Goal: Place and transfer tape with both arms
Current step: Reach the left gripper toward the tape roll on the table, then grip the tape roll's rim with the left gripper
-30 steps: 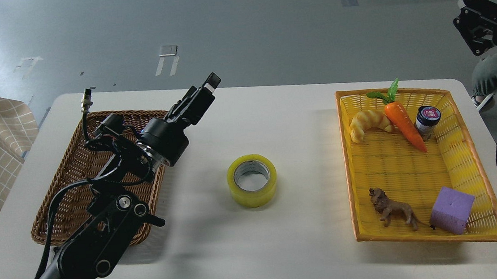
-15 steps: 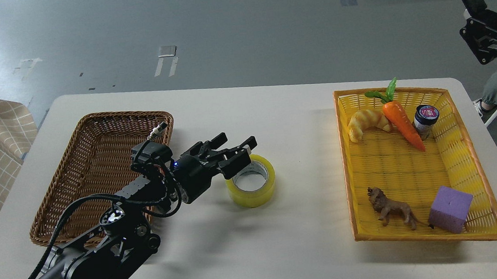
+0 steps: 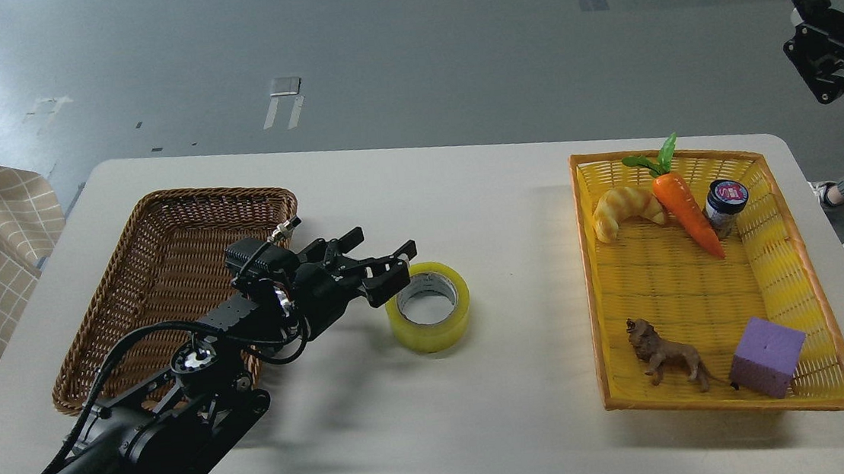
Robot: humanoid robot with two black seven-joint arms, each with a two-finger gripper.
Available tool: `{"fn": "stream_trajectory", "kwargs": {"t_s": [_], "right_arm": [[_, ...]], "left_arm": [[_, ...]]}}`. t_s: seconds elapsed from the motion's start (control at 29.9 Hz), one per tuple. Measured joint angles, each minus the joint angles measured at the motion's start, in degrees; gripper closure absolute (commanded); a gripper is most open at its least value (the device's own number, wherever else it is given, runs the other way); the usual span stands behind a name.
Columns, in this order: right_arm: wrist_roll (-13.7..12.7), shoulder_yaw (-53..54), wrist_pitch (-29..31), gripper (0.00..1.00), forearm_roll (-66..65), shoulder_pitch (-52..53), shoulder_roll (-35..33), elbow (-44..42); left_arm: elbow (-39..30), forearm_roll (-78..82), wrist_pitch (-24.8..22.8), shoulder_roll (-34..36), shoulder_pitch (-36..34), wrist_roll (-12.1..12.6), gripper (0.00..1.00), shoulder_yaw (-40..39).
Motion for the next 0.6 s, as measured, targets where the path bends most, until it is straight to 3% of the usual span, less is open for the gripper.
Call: {"fn": "stream_trajectory", "kwargs": {"t_s": [0.27,0.6], "right_arm": [[0.00,-0.03,-0.01,0.00,0.04,-0.05,0.47,-0.01],[0.00,-0.03,-0.01,0.00,-0.02,0.10,0.48,-0.28]], "left_arm": [[0.12,0.01,-0.09,-4.79,0.26,-0.38,0.02,0.08],[1.03,-1.02,-0.15,-5.02,-1.90,-0.60,0.02,2.42]]}}
